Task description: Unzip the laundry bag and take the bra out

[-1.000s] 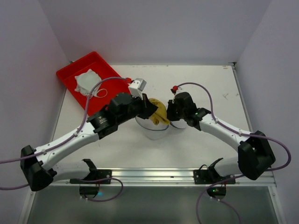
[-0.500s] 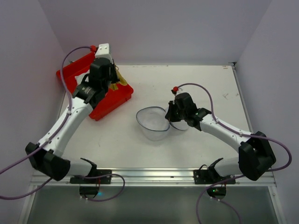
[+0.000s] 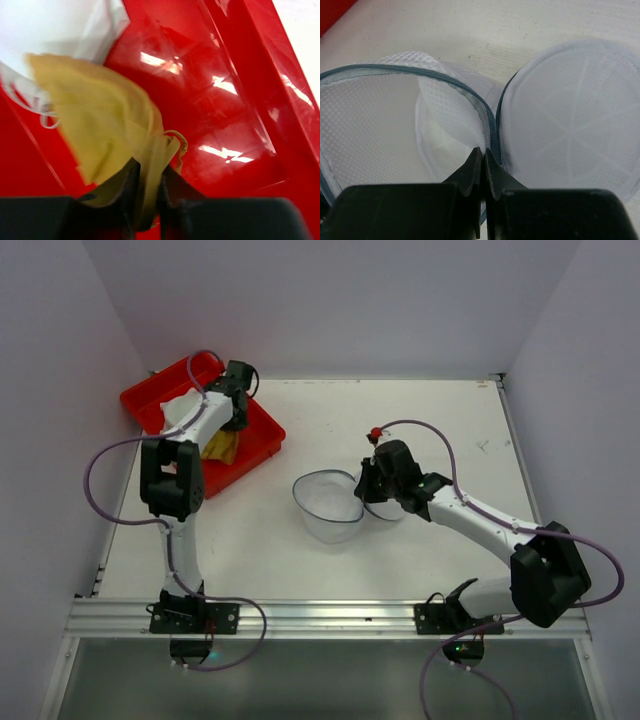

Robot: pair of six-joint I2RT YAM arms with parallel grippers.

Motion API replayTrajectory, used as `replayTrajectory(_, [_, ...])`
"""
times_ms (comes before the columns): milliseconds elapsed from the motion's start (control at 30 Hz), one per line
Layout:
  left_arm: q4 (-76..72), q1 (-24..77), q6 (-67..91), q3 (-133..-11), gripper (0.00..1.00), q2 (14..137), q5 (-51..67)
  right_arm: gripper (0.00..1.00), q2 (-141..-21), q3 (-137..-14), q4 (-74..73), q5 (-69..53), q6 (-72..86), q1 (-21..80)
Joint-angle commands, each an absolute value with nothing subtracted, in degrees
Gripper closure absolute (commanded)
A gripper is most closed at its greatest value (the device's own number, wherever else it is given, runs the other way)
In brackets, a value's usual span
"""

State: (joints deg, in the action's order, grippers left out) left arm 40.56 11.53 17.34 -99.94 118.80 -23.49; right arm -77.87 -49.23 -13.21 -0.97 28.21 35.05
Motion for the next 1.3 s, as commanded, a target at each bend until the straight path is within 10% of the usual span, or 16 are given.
replayTrajectory(0, [45.8,11.7,17.5,-106.5,0.76,120.7,-20.9,0.98,-77.4,-49.6,-12.4,-0.4,27.2,35.3])
replayTrajectory(133, [41.2,11.7,20.1,-102.1,0.22,111.6,-16.2,0.93,-77.9,-50.4,-12.5,-0.4,26.9,35.3])
replayTrajectory(233, [35.7,11.9,22.9,-92.8,0.04,100.4,-9.5,0.91,-78.6,-51.2,-12.3,-0.5,27.0,35.3])
replayTrajectory(533, [20.2,25.4,33.6,-59.7,0.19,73.0,2.5,0.78,-81.3,-53.1,-12.9,-0.1,28.3,35.3])
replayTrajectory(933, [8.9,40.2,43.5,-45.1,0.37,79.2,-1.7,0.75,-81.7,-53.4,-13.6,2.8,30.5,35.1])
replayTrajectory(1267, [6.9,40.5,44.3,-40.1,0.41,83.9,-6.2,0.31,-77.3,-47.5,-21.9,8.4,39.0,21.6])
